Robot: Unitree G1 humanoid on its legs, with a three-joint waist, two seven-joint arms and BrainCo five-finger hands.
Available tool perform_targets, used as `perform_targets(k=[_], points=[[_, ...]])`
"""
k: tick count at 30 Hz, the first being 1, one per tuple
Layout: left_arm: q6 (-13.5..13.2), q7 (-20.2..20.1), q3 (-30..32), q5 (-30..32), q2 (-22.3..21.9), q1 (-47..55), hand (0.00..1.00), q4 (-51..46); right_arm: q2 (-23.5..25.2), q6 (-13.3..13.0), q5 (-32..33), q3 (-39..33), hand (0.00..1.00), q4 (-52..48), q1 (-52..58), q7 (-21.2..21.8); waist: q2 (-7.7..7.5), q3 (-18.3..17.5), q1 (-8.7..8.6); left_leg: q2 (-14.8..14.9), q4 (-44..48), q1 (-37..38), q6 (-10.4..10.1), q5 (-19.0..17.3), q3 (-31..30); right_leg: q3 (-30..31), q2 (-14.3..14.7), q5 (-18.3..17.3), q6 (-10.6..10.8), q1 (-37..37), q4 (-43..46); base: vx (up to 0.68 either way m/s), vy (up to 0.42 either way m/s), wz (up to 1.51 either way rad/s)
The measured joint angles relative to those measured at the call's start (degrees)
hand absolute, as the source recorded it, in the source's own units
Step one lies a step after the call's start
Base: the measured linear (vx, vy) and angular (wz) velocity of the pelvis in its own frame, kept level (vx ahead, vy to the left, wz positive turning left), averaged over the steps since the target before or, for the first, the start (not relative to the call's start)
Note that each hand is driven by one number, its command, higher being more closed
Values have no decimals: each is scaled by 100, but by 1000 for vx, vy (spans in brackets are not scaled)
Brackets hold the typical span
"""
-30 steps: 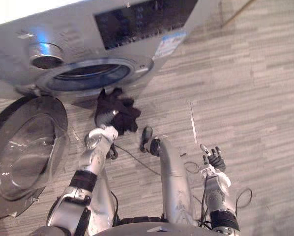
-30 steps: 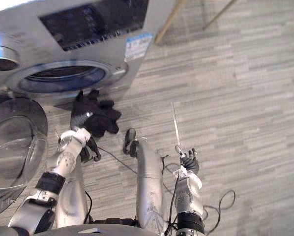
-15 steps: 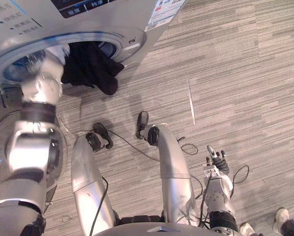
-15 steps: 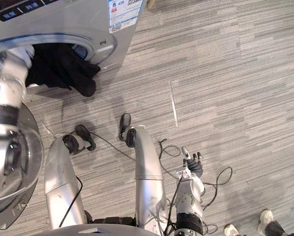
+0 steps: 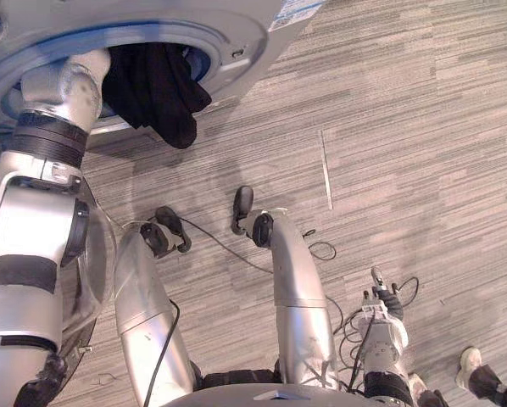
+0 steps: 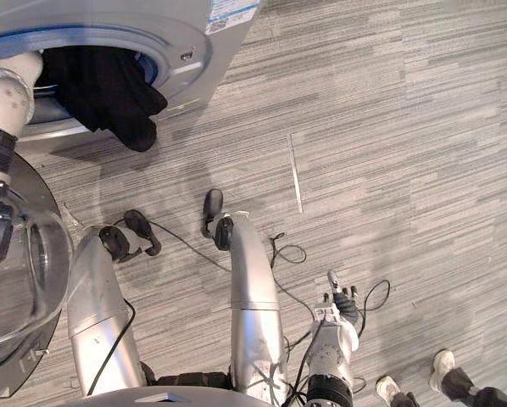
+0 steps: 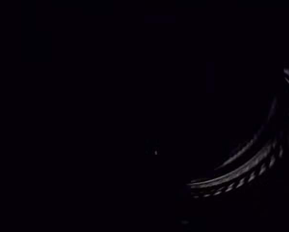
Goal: Pick up the laundry basket with both hands and put the clothes into the washing machine.
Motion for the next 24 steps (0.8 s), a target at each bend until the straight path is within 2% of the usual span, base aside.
perform_targets(k=[1, 3, 4, 5, 6, 7, 8, 9, 10, 11, 13, 14, 15, 16, 17, 18, 21, 24], points=[[144, 171, -241, 801, 91, -1, 100, -134, -18, -78, -2, -4, 0, 1, 35, 0, -3, -1, 11, -3, 3, -27, 6, -3, 9, 12, -1, 12, 20, -22, -10, -114, 34, -1], [617, 562, -1306, 3423, 547, -126, 100, -528, -54, -349, 14, -18, 0, 49, 156, 17, -15, 2, 25, -7, 19, -100, 66, -27, 54, 44, -13, 72, 93, -92, -58, -107, 39, -7], [759, 567, -1536, 4241, 616, -169, 100, -593, -59, -420, 41, -18, 0, 62, 174, 24, -18, 1, 33, -7, 18, -102, 85, -34, 80, 60, -14, 89, 107, -104, -75, -93, 45, -13], [883, 490, -1850, 5475, 689, -234, 100, -789, -81, -515, 73, -16, 0, 83, 170, 49, -19, 0, 21, -6, 19, -101, 119, -52, 120, 82, -21, 125, 135, -112, -110, -91, 53, -17], [978, 323, -1799, 6160, 652, -262, 100, -729, -102, -555, 144, 6, 0, 76, 155, 97, -22, -2, -17, -2, 16, -102, 143, -65, 143, 96, -15, 174, 165, -110, -166, -92, 54, -18], [971, 230, -1755, 6482, 655, -259, 100, -704, -117, -596, 268, 34, 0, 75, 156, 160, -22, -2, -49, 4, 11, -111, 152, -70, 152, 103, -5, 200, 177, -111, -204, -94, 52, -18], [927, 65, -1407, 6873, 563, -178, 100, -680, -133, -646, 414, 36, 0, 77, 156, 189, -23, -2, -99, 14, -4, -117, 161, -75, 188, 124, 8, 243, 201, -116, -263, -76, 37, -14], [889, 2, -1021, 6995, 439, -81, 100, -658, -134, -654, 497, 35, 0, 75, 156, 189, -25, -2, -118, 27, -10, -116, 164, -77, 211, 135, 20, 266, 209, -118, -294, -96, 40, -22], [899, -83, -42, 6844, 56, 75, 100, -593, -128, -654, 581, 35, 0, 70, 155, 187, -37, 1, -139, 71, -23, -117, 180, -88, 256, 170, 74, 324, 239, -121, -374, -105, 34, -29], [913, -23, 1011, 6161, -355, 149, 100, -424, -87, -651, 691, 35, 0, 34, 154, 178, -111, -7, -185, 92, -64, -117, 183, -91, 299, 207, 114, 374, 247, -140, -459, -131, 34, -28], [972, 113, 2154, 5262, -652, 154, 100, -75, -4, -651, 693, 20, 0, 18, 153, 158, -220, -2, -317, 128, -94, -123, 192, -83, 313, 211, 150, 416, 249, -141, -530, -111, 12, -20], [867, 230, 2675, 3880, -714, 158, 100, 259, 87, -641, 687, -55, 0, 22, 154, 58, -305, -6, -362, 194, -94, -141, 179, -90, 312, 207, 220, 446, 253, -143, -600, -107, -7, -24], [634, 205, 2853, 1740, -732, 160, 100, 507, 177, -593, 681, -197, 0, 25, 154, -112, -342, 3, -360, 248, -115, -182, 159, -101, 311, 187, 276, 461, 272, -158, -681, -104, -8, -22], [491, 187, 2868, 642, -744, 168, 100, 522, 201, -575, 681, -231, 0, 29, 154, -210, -359, 9, -355, 258, -123, -209, 163, -97, 311, 176, 285, 471, 271, -174, -706, -92, -2, -14], [177, 173, 2896, -1023, -785, 155, 100, 516, 234, -515, 678, -263, 0, 27, 145, -334, -412, 5, -351, 278, -114, -266, 189, -82, 311, 174, 301, 501, 233, -225, -713, -73, 7, -13], [-42, 134, 2932, -1953, -821, 108, 100, 513, 238, -461, 674, -311, 0, 27, 115, -400, -422, 0, -364, 310, -76, -313, 195, -81, 295, 162, 319, 521, 221, -254, -711, -66, 14, -14], [-354, 62, 3003, -3164, -771, -296, 100, 512, 275, -417, 680, -484, 0, 25, 79, -490, -427, -4, -371, 416, 16, -362, 195, -87, 275, 134, 395, 527, 213, -249, -723, -63, 25, -13], [-675, 59, 2981, -3725, -468, -852, 100, 487, 275, -351, 730, -523, 0, 28, 79, -479, -456, -22, -363, 622, 163, -346, 184, -185, 273, 148, 562, 551, 195, -224, -721, -67, 16, -27]])
